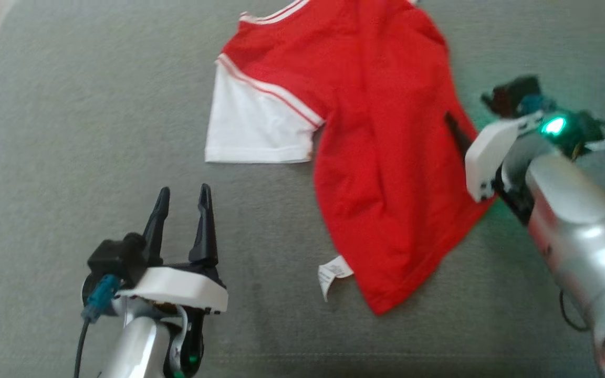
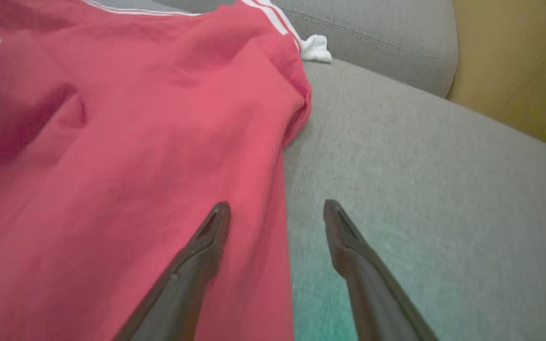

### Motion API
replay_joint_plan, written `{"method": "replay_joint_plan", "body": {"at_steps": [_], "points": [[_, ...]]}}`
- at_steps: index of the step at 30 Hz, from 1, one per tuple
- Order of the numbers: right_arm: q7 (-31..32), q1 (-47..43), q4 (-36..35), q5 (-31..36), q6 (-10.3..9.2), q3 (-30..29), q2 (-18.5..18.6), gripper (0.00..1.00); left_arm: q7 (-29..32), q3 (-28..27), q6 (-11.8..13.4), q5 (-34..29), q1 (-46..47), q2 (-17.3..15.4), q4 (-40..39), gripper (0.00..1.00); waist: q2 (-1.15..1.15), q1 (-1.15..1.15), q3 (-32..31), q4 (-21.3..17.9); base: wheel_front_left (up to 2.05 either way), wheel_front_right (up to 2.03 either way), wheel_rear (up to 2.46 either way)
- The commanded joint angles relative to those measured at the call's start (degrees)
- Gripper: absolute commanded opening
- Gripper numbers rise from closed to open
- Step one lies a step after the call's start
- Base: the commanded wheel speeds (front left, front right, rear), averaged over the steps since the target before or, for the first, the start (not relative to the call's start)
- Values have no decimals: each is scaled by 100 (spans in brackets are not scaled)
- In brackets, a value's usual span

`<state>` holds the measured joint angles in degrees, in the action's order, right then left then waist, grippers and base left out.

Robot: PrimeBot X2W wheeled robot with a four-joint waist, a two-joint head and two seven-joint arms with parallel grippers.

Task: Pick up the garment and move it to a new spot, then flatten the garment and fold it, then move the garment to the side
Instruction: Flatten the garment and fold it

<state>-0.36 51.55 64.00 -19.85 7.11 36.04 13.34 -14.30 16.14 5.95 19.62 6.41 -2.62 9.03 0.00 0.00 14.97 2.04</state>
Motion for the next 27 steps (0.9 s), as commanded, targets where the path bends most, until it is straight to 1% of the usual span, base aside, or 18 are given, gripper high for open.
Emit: {"method": "replay_joint_plan", "body": {"at_steps": [1,3,4,5,6,7,11,12,14,15,16,18,19,23,27], "points": [[164,-98,-395,-300,37,275,153,100,-70,-197,-46,-86,30,-26,-170,100,0,0,-81,-176,0,0,0],[406,-288,-772,-687,37,568,371,100,-70,-202,-66,-110,48,-26,-170,100,0,0,-59,-196,0,0,0],[406,-288,-772,-687,37,568,371,100,-70,-202,-66,-110,48,-26,-170,100,0,0,-59,-196,0,0,0],[524,-360,-937,-858,37,693,474,100,-70,-206,-77,-120,58,-26,-169,100,0,0,-46,-199,0,0,0],[748,-469,-1205,-1159,37,887,655,100,-70,-205,-97,-138,82,-26,-165,100,0,0,-16,-180,0,0,0],[748,-469,-1205,-1159,37,887,655,100,-70,-205,-97,-138,82,-26,-165,100,0,0,-16,-180,0,0,0],[1168,-636,-1640,-1664,37,1189,941,100,-70,-226,-100,-165,105,-26,-159,100,0,0,10,-89,0,0,0],[1279,-668,-1731,-1770,37,1258,1010,98,-70,-235,-100,-167,104,-26,-158,100,0,0,11,-66,0,0,0],[1477,-708,-1874,-1933,37,1375,1150,68,-70,-247,-101,-167,100,-26,-156,100,0,0,12,-25,0,0,0],[1543,-718,-1927,-1991,37,1415,1216,49,-70,-246,-104,-166,100,-26,-156,100,0,0,13,-6,0,0,0],[1582,-722,-1973,-2038,37,1443,1273,41,-70,-245,-105,-162,101,-26,-156,100,0,0,16,11,0,0,0],[1599,-695,-2018,-2085,37,1458,1365,18,-70,-240,-103,-156,108,-26,-160,100,0,0,27,41,0,0,0],[1571,-656,-2017,-2070,37,1442,1399,0,-70,-239,-101,-153,112,-26,-165,100,0,0,36,53,0,0,0],[1355,-367,-1862,-1799,37,1332,1504,0,-70,-228,-105,-150,137,-26,-185,100,0,0,98,111,0,0,0],[1102,74,-1465,-1387,37,1111,1609,0,-70,-208,-108,-150,177,-26,-189,100,0,0,179,204,0,0,0]]}}
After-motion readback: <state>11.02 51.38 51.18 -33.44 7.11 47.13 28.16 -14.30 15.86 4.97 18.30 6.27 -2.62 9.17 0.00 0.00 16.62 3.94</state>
